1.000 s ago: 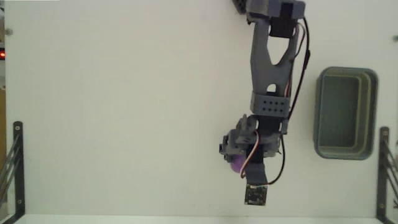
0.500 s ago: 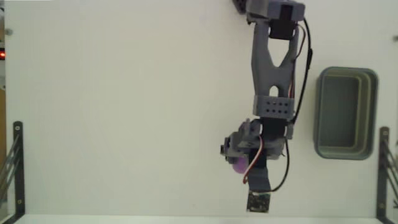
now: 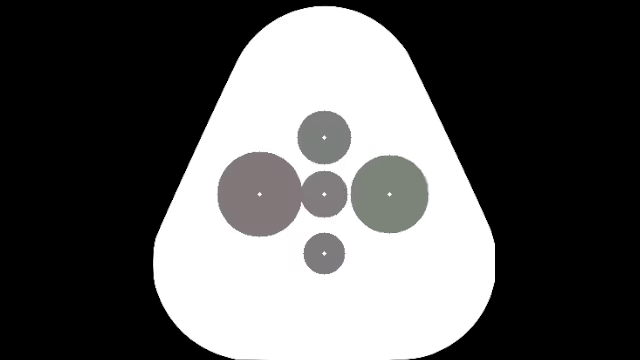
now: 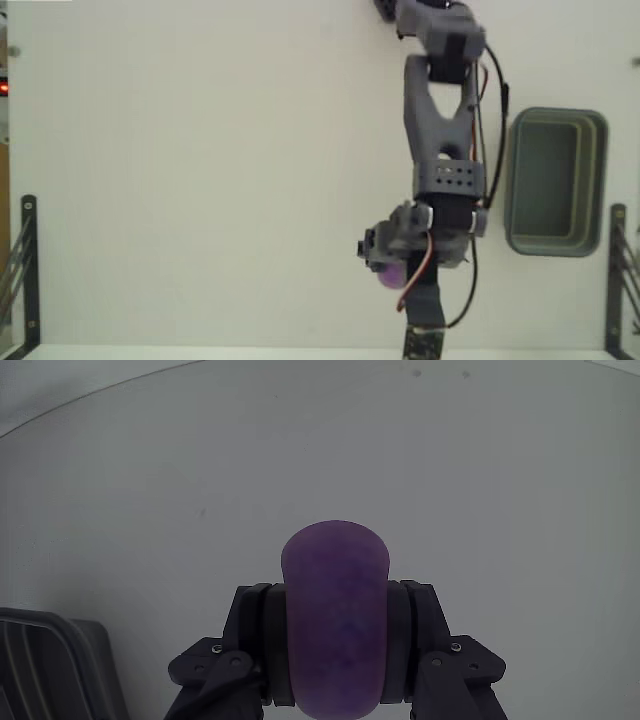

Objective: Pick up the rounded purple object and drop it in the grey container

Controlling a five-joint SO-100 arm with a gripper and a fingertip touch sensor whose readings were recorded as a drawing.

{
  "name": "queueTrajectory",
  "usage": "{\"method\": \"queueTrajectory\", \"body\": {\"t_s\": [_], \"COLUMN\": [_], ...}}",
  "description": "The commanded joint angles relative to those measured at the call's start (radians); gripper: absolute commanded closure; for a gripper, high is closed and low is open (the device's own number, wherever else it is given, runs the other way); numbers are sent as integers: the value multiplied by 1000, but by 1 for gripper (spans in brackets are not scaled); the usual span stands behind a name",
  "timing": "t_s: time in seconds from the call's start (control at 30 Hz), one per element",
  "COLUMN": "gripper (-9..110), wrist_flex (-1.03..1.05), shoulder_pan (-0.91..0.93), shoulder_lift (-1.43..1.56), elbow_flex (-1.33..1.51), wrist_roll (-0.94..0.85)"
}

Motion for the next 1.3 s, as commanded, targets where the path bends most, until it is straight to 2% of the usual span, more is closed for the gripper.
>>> {"method": "queueTrajectory", "body": {"t_s": [0.0,1.17,1.27], "gripper": [57,57,57], "wrist_flex": [24,22,-6], "shoulder_pan": [7,7,7], "shoulder_lift": [57,50,111], "elbow_flex": [-86,-92,-3], "wrist_roll": [3,3,3]}}
